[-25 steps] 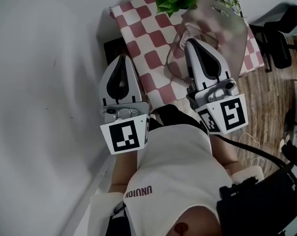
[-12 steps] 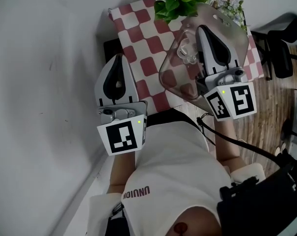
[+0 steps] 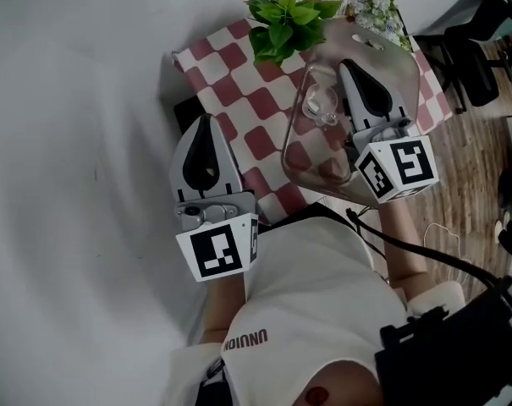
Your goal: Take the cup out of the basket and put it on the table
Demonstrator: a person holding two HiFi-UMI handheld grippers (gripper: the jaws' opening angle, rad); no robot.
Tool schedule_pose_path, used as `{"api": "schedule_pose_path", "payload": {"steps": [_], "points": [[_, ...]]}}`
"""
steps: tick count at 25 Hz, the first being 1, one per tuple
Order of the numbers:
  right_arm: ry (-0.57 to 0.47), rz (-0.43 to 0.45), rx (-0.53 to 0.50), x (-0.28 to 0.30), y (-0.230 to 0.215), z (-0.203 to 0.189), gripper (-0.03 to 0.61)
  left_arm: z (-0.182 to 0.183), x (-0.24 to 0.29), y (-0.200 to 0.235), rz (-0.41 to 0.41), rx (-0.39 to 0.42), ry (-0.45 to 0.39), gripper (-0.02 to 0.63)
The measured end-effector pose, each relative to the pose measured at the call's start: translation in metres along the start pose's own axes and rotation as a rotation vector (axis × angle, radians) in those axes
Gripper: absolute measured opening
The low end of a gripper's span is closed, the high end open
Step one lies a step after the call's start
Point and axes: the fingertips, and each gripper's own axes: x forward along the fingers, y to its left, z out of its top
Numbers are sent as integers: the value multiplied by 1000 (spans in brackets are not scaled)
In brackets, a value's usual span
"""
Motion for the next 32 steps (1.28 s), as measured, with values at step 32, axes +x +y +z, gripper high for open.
{"api": "schedule_pose_path", "payload": {"steps": [32], "points": [[555, 45, -102, 36, -14, -140, 271, -54, 64, 20, -181, -150, 125, 9]]}}
